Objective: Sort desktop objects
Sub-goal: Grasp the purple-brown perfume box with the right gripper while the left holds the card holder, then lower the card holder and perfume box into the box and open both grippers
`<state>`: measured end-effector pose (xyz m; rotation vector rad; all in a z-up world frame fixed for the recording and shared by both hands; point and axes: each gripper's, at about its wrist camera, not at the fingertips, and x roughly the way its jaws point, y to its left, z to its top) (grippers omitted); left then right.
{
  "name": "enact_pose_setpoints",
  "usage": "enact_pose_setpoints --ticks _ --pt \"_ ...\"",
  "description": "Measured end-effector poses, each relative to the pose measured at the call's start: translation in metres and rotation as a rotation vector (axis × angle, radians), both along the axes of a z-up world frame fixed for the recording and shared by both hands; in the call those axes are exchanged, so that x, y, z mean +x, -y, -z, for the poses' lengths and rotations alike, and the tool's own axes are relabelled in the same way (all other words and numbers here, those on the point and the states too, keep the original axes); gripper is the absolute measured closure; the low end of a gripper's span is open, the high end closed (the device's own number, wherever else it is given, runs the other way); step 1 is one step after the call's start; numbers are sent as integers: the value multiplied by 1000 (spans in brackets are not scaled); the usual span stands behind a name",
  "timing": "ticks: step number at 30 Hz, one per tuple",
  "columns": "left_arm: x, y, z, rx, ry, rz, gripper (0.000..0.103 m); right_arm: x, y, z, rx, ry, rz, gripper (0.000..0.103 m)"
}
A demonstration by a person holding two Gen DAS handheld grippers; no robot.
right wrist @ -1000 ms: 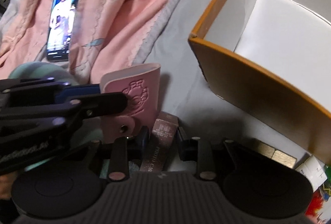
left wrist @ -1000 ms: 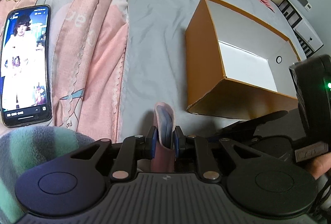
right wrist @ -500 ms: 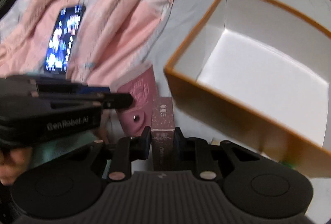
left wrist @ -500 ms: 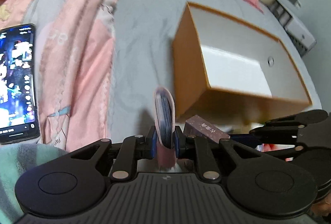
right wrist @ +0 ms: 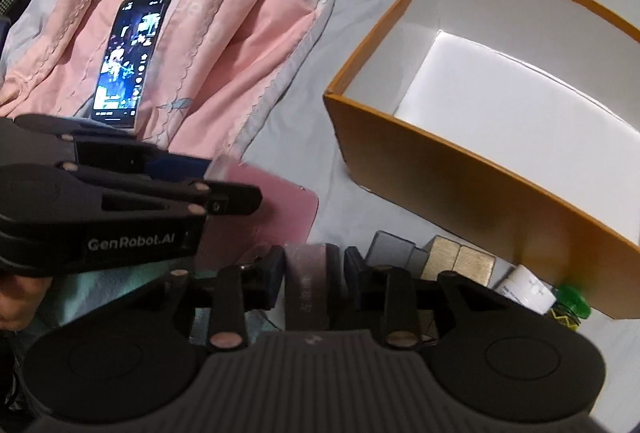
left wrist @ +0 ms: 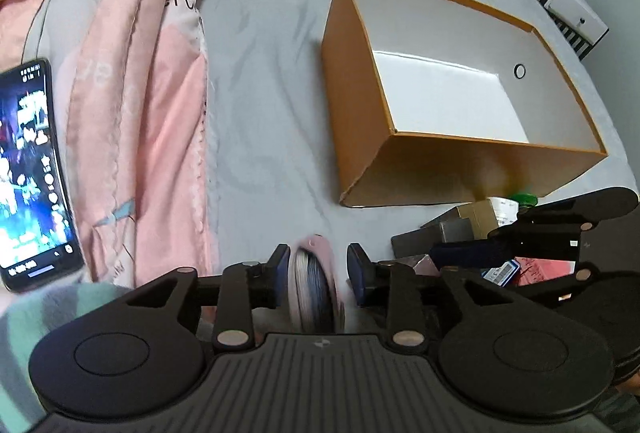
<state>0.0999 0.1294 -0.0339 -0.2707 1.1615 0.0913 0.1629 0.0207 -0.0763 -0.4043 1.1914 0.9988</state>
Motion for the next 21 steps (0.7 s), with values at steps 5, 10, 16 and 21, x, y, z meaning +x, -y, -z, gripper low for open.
enact_pose_setpoints --ticks 5,10,16,21 --pt "-2 3 9 -17 -50 11 69 -9 -2 7 -24 2 -21 69" --pt "-6 7 9 -5 -39 18 73 -17 3 13 -25 4 -19 70" --pt "-5 6 5 -5 -12 -2 82 -19 9 10 2 25 11 78" --pt "-15 12 -15 34 60 -20 83 -23 24 -10 74 35 43 79"
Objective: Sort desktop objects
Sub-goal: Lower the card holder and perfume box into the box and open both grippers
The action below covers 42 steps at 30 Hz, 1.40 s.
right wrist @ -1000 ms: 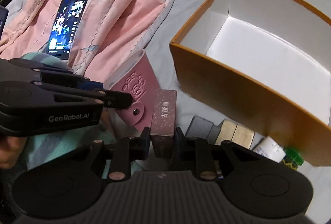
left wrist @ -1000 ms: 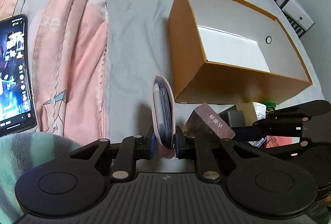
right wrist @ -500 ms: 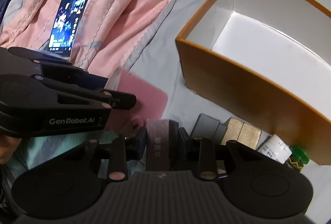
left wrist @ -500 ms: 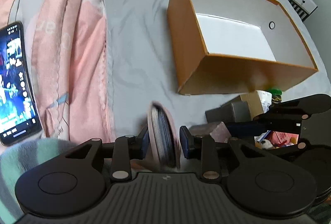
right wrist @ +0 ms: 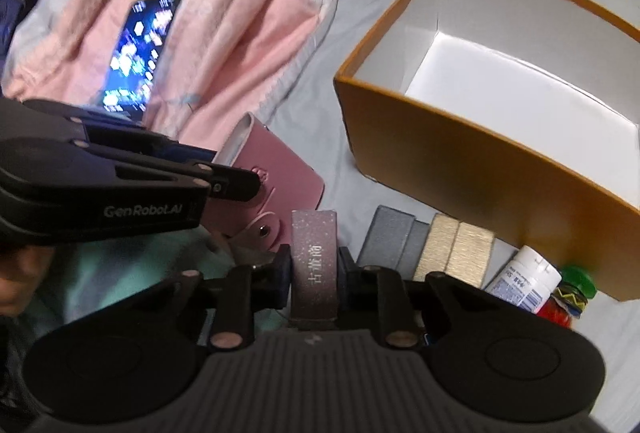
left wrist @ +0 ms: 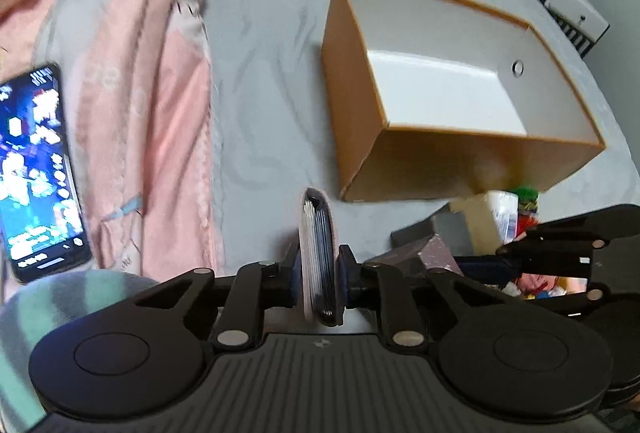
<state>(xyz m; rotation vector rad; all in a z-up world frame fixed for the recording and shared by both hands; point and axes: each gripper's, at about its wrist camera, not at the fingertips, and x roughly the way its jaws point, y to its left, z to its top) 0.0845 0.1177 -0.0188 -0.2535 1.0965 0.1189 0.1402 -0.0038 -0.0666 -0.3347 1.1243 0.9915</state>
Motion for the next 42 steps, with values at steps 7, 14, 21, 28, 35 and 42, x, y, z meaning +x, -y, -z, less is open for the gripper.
enact_pose_setpoints --ticks 7,14,21,28,35,42 --pt "-12 18 -62 54 193 28 84 8 31 -54 170 43 88 79" --pt "11 34 -122 77 401 71 84 24 58 -123 335 212 204 79" --pt "76 50 -98 45 328 125 84 71 60 -117 293 265 363 79" --pt "111 60 -44 92 162 148 84 114 52 -57 207 126 461 79" --pt "116 56 -15 98 53 168 84 125 31 -17 183 23 461 79" --pt "123 48 -3 95 -9 175 84 125 31 1 175 -31 473 79"
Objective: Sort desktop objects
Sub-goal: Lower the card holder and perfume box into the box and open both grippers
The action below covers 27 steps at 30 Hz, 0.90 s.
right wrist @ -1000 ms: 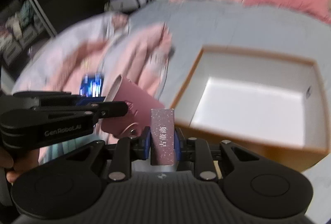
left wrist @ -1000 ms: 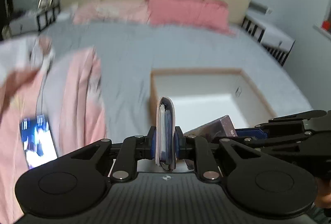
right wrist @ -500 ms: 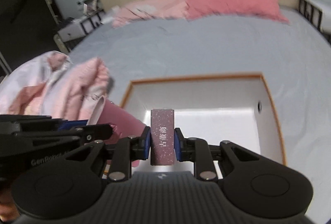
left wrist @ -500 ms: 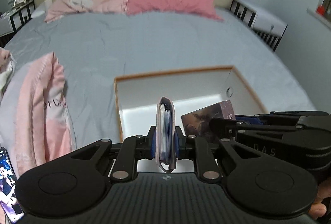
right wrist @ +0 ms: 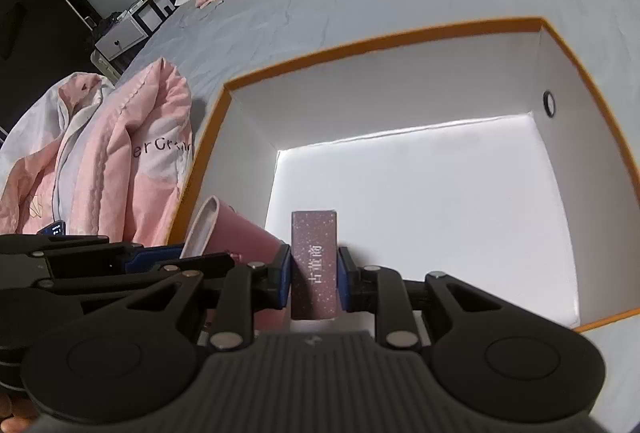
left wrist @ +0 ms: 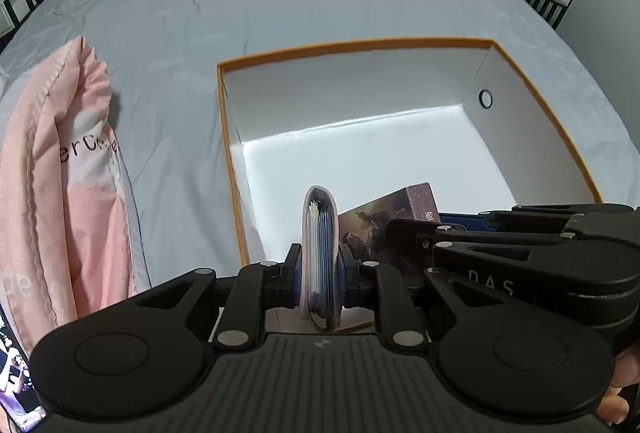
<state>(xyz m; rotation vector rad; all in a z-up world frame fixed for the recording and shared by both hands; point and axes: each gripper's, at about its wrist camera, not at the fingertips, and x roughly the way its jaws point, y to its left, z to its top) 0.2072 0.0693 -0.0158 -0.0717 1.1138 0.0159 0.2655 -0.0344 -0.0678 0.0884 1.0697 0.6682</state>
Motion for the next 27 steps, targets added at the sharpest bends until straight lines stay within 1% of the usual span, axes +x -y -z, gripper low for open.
enact_pose_setpoints --ticks 4,9,17,19,23,27 --pt "3 -6 1 -3 -28 -1 84 -1 -1 5 13 -35 -8 79" --pt "6 -8 8 20 -69 -3 83 0 -5 9 5 -51 5 79" --pt "5 -17 7 -33 -84 -23 81 3 -12 17 4 -89 -2 79" --pt "5 -21 7 -61 -90 -24 80 3 -15 17 0 -83 -16 79" --pt "-5 -28 0 -120 -70 -22 76 5 -18 15 -7 -92 -36 79" --pt "-23 -35 -15 -151 10 -24 73 6 -22 16 -2 -115 -36 78"
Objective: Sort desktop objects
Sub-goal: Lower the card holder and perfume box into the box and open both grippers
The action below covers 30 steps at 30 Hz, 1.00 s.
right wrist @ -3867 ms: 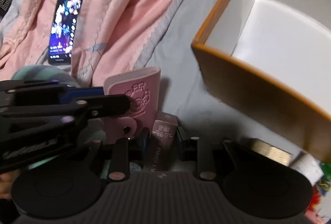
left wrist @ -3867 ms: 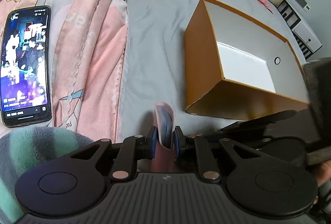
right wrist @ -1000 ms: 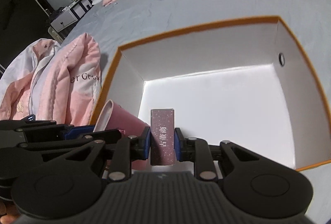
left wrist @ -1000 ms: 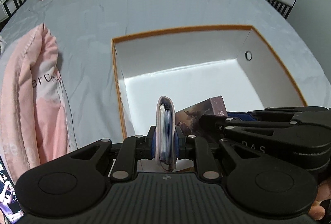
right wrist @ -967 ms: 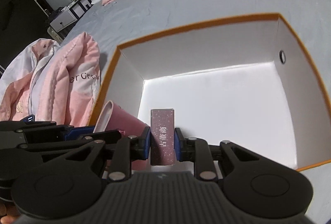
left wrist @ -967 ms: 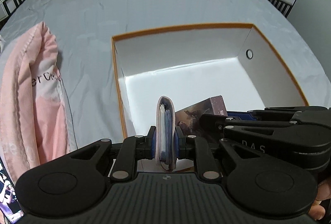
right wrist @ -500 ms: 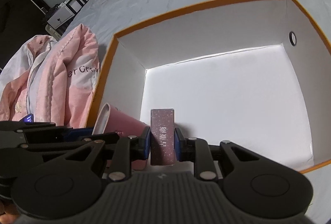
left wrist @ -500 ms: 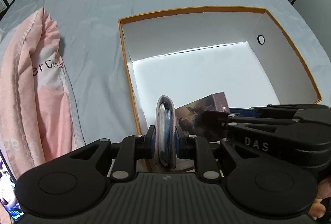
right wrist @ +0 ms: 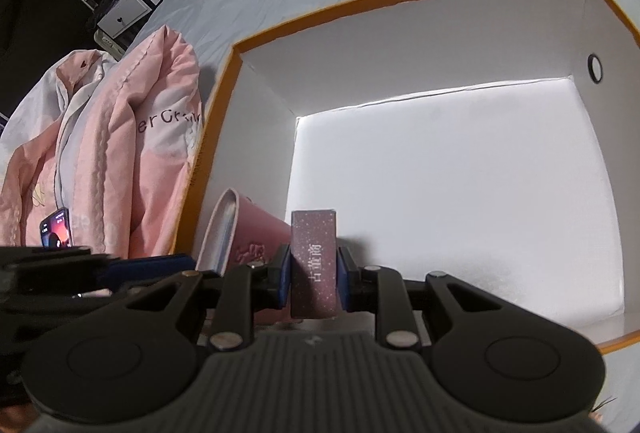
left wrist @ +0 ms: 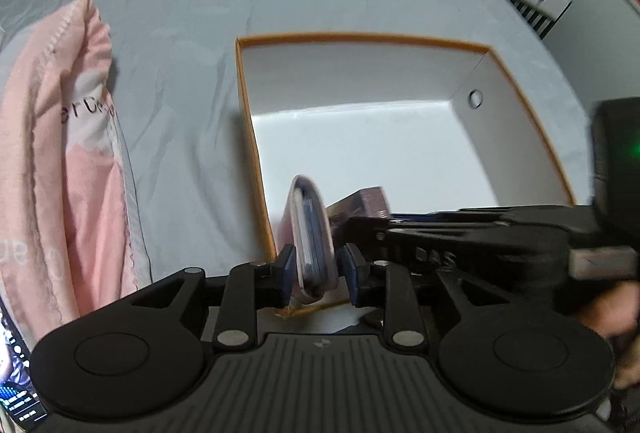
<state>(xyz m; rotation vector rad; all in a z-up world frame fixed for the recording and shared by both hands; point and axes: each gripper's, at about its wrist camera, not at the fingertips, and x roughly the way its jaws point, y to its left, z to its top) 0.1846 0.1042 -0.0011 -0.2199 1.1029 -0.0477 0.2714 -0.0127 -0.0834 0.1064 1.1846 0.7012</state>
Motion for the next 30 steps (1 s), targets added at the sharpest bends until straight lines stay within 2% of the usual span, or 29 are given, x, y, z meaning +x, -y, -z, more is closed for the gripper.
enact_pose_setpoints --ticks 4,7,10,14,17,18,20,23,30 --pt "-16 -18 -7 -24 55 -86 71 3 -6 1 11 -22 26 77" --pt "-22 -27 1 -76 48 -113 71 4 -10 1 43 -54 26 72" --pt "-26 -33 12 -134 41 -119 71 3 -11 2 61 -76 24 71" --pt "-29 -34 19 -165 64 -111 72 1 -4 0 105 -105 34 71" --pt "-34 -35 22 -183 84 -101 79 -1 4 -1 147 -123 52 71" --pt "-34 -35 23 -187 87 -99 81 -1 6 -1 160 -128 58 72" --pt "-35 -36 25 -198 93 -103 82 -1 7 0 161 -133 61 81" --pt "-35 -39 25 -209 92 -106 84 0 4 4 168 -153 58 87" --pt "-36 -38 23 -198 96 -114 84 -3 -1 0 144 -125 51 85"
